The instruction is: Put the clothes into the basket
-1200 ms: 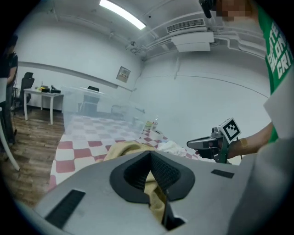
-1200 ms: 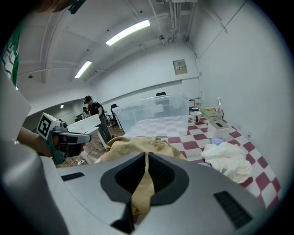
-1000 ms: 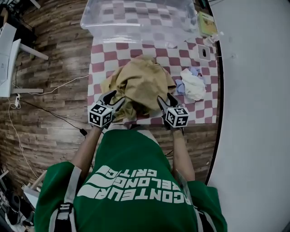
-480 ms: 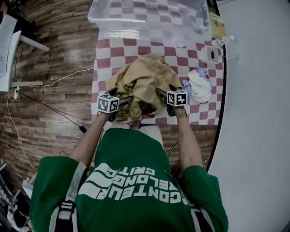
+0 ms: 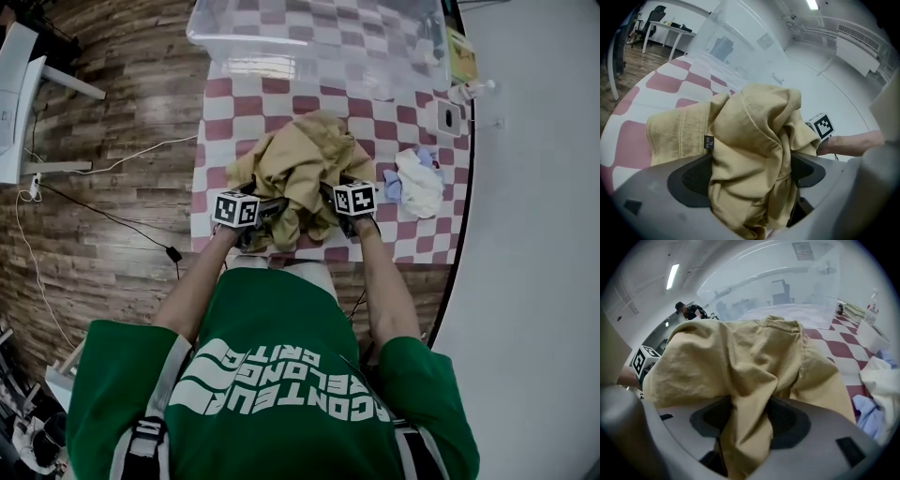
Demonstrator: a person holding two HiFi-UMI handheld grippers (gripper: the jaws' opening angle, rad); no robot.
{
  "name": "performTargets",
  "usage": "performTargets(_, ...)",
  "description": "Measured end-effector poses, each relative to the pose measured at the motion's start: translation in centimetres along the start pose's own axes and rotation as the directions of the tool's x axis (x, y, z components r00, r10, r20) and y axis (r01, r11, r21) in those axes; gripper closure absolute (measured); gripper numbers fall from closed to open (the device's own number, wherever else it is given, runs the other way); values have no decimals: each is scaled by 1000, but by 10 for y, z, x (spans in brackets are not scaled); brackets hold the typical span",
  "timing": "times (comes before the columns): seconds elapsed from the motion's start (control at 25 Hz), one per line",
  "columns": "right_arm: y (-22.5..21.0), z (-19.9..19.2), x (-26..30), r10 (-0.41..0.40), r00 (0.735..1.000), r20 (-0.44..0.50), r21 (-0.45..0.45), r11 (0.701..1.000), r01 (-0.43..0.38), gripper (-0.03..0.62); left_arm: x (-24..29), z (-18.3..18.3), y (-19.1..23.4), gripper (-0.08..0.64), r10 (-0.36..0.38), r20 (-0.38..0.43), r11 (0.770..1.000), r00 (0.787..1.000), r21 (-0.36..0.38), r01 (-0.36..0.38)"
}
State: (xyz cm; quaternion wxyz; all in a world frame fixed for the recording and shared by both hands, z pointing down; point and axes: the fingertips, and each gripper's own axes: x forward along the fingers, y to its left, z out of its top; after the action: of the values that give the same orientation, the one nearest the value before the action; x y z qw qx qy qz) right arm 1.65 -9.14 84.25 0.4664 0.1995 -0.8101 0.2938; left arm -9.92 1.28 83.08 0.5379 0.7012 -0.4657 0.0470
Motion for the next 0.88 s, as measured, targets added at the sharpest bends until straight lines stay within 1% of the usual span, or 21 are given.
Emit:
performTargets(0.04, 6, 1, 3, 13, 1000, -6, -14, 1000, -13, 373, 2, 1, -1, 72, -5, 3, 1000, 1000, -5, 5)
performTargets(0.08, 10, 2, 5, 19, 1000, -8, -19, 1000, -19, 419, 4, 1, -3, 72, -12, 6, 1000, 1000, -10, 12)
performTargets(0.24, 17, 2, 13, 26, 1000, 16, 7, 1000, -26, 492, 16, 3, -17, 72, -54, 5, 998, 999, -19, 55)
performTargets(0.32, 18, 3, 13, 20, 1000, 23, 2, 1000, -20, 528, 24, 4, -25, 72, -76, 2, 997, 997, -21, 76)
performTargets(0.48, 20, 5, 10, 38, 999, 21, 5, 999, -38, 547, 32, 8, -35, 78, -112, 16, 993, 994, -41, 113)
performTargets(0.6, 25, 5, 9, 74, 997, 19, 26, 997, -74, 561, 33, 12, -48, 106, -161, 30, 985, 986, -52, 163)
performTargets(0.76, 32, 5, 2, 120, 991, 55, 77, 989, -124, 567, 33, 19, -66, 130, -212, 48, 977, 976, -27, 213)
performTargets(0.88, 38, 7, -8, 132, 987, 91, 101, 985, -141, 568, 28, 21, -74, 138, -237, 45, 971, 970, 4, 237)
